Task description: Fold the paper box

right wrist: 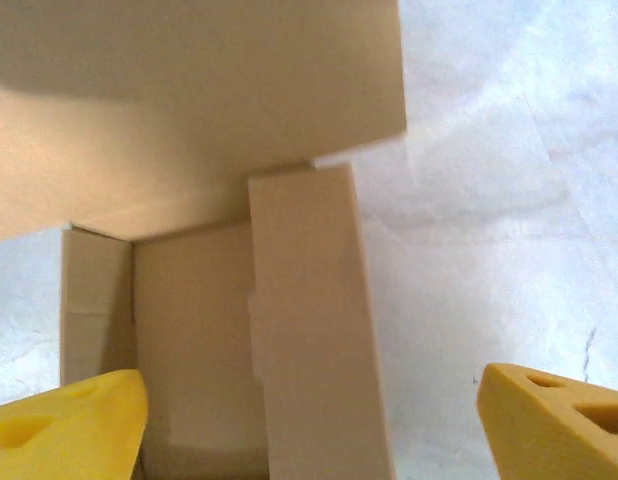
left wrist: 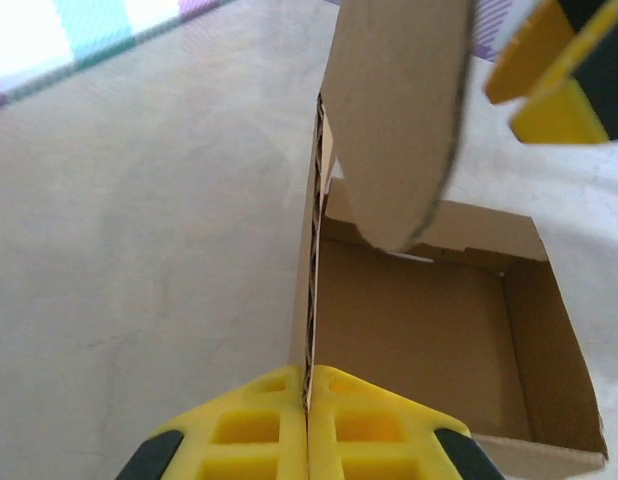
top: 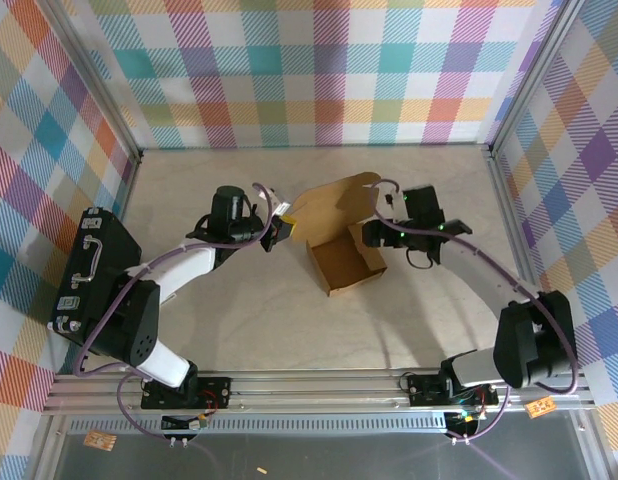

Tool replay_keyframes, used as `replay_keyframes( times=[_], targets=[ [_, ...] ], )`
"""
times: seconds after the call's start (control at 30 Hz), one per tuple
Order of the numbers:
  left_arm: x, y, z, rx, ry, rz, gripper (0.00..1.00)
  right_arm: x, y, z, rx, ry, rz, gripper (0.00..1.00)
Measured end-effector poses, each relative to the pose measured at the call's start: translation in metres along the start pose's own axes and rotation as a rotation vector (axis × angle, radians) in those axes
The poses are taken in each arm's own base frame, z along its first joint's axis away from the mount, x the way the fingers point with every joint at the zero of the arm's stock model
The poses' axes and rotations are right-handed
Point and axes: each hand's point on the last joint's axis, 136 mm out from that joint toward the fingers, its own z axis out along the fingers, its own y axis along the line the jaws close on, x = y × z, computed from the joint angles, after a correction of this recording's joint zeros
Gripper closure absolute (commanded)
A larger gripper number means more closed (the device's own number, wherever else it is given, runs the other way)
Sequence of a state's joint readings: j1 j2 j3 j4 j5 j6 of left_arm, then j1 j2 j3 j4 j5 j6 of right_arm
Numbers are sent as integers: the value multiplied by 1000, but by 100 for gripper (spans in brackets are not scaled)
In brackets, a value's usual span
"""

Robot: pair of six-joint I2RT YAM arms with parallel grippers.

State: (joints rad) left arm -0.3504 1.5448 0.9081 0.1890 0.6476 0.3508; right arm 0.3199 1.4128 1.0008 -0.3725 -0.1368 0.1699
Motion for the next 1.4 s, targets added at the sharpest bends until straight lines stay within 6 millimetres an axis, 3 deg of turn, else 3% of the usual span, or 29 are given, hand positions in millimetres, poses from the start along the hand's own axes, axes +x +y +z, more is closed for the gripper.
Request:
replay_keyframes(
  times=[0.1, 0.23, 0.37, 0.57, 0.8, 0.87, 0.93, 1.0, 1.07, 1.17, 1.27, 1.4],
  targets=[
    [3, -2, 4, 40, 3, -33, 93, -5, 3, 18, -67, 46, -9, 34],
    [5, 1, 5, 60, 2, -58, 93, 18, 4, 42, -122, 135, 20, 41],
    [4, -2, 4, 83, -3, -61, 92, 40, -7, 53, -89, 192, 37, 45],
    [3, -5, 4, 98, -10, -57, 91, 37, -16, 64, -56, 199, 30, 51],
    [3, -4, 3, 96, -10, -56, 91, 39, -22, 63, 26, 209, 25, 39],
    [5, -4, 4, 98, -4, -56, 91, 36, -14, 48, 9, 189, 24, 30],
    [6, -4, 4, 99, -4, -53, 91, 21, -4, 24, -10, 118, 14, 20],
    [6, -4, 4, 100, -4, -51, 91, 4, 2, 6, -26, 47, 19, 17],
    [6, -4, 4, 101, -4, -51, 91, -4, -2, 1, -39, 23, 44, 15],
    [6, -5, 4, 105, -4, -52, 91, 5, -22, 19, -45, 76, 120, 11],
    [6, -5, 5, 109, -5, -53, 91, 27, -40, 46, -58, 173, 206, 9],
    [6, -6, 4, 117, -6, -52, 91, 55, -41, 64, -112, 262, 275, 10]
  ],
)
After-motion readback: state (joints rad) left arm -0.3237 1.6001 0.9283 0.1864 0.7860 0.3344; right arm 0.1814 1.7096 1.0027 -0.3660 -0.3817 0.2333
